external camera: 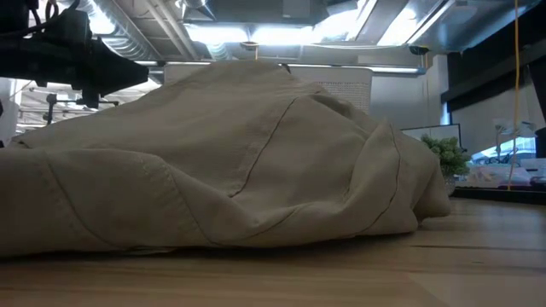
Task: Sort clothes
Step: Put the brown shorts into the white laundry organizer
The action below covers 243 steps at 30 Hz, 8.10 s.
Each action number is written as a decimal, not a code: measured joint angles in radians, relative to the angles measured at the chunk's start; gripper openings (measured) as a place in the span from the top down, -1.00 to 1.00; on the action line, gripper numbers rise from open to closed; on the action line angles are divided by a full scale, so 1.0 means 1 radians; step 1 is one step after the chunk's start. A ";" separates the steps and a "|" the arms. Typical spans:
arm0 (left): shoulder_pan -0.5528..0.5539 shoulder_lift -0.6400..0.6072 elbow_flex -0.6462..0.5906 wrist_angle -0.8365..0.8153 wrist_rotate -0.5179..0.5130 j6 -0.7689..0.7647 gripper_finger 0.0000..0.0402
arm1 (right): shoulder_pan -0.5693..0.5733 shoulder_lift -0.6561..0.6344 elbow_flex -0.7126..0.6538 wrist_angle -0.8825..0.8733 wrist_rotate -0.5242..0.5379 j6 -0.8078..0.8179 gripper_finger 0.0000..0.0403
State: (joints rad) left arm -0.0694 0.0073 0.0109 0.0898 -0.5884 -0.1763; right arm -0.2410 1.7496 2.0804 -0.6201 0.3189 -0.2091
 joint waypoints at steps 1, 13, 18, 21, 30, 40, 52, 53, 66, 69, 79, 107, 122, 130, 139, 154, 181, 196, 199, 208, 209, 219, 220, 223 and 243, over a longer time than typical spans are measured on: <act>0.000 0.000 0.000 0.000 0.000 0.001 0.57 | 0.006 0.000 0.000 -0.008 0.000 0.001 0.10; 0.000 0.000 0.000 0.000 0.000 0.001 0.57 | 0.186 -0.010 0.000 -0.274 -0.129 0.030 0.10; 0.000 0.000 0.000 -0.002 0.000 -0.004 0.57 | 0.328 -0.011 0.000 -0.407 -0.130 0.049 0.10; 0.000 0.000 0.000 0.001 0.000 -0.010 0.57 | 0.411 -0.011 -0.001 -0.454 -0.130 0.080 0.10; 0.000 0.000 0.000 0.000 0.000 -0.021 0.57 | 0.602 -0.012 -0.094 -0.467 -0.079 0.131 0.10; 0.000 0.000 0.000 -0.002 0.000 -0.019 0.57 | 0.641 -0.011 -0.330 -0.358 -0.076 0.165 0.10; 0.000 0.000 0.000 0.000 0.000 -0.019 0.57 | 0.624 -0.110 -0.511 -0.275 -0.068 0.187 0.10; 0.000 0.000 0.000 0.000 0.000 -0.019 0.57 | 0.617 -0.135 -0.537 -0.253 -0.066 0.197 0.10; 0.000 0.000 0.000 0.000 0.000 -0.018 0.57 | 0.581 -0.362 -0.910 0.114 -0.066 0.256 0.10; 0.000 0.000 0.000 0.000 0.000 -0.019 0.57 | 0.581 -0.367 -0.970 0.184 -0.068 0.264 0.10; 0.000 0.000 0.000 0.000 0.000 -0.019 0.57 | 0.581 -0.367 -1.035 0.364 -0.067 0.288 0.10; 0.000 0.000 0.000 0.000 0.000 -0.023 0.57 | 0.580 -0.367 -1.035 0.348 0.089 0.249 -0.75; 0.000 0.000 0.000 -0.002 0.000 -0.024 0.57 | 0.581 -0.366 -1.035 0.314 0.063 0.259 -0.86; 0.000 0.000 0.000 -0.003 0.000 -0.026 0.57 | 0.581 -0.366 -1.034 0.338 0.062 0.262 -0.86; 0.000 0.000 0.000 -0.002 0.000 -0.028 0.57 | 0.581 -0.355 -1.034 0.368 0.016 0.315 -0.86; 0.000 0.000 0.000 -0.001 0.000 -0.033 0.57 | 0.554 -0.291 -1.034 0.297 0.021 0.317 -0.86; 0.000 0.000 0.000 -0.001 0.000 -0.027 0.57 | 0.525 -0.124 -1.034 0.522 -0.047 0.388 -0.86; 0.000 0.000 0.000 -0.004 0.000 -0.026 0.57 | 0.495 0.028 -1.033 0.626 -0.123 0.444 -0.86; 0.000 0.000 0.000 -0.004 0.000 -0.026 0.57 | 0.497 0.050 -1.033 0.644 -0.078 0.444 -0.86; 0.000 0.000 0.000 -0.004 0.000 -0.021 0.57 | 0.497 0.079 -1.033 0.655 -0.033 0.443 -0.86; 0.000 0.000 0.000 -0.004 0.000 -0.021 0.57 | 0.497 0.079 -1.033 0.658 -0.028 0.442 -0.86; 0.000 0.000 0.000 -0.004 0.000 -0.023 0.57 | 0.497 0.079 -1.033 0.670 -0.018 0.441 -0.86; 0.000 0.000 0.000 -0.004 0.000 -0.023 0.57 | 0.497 0.079 -1.033 0.670 -0.018 0.441 -0.86; 0.000 0.000 0.000 -0.004 0.000 -0.023 0.57 | 0.497 0.079 -1.033 0.670 -0.016 0.441 -0.86; 0.000 0.000 0.000 -0.004 0.000 -0.023 0.57 | 0.496 0.079 -1.034 0.671 -0.016 0.441 -0.86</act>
State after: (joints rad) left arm -0.0694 0.0071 0.0109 0.0860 -0.5884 -0.1989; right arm 0.2547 1.8290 1.0462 0.0509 0.3027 0.2314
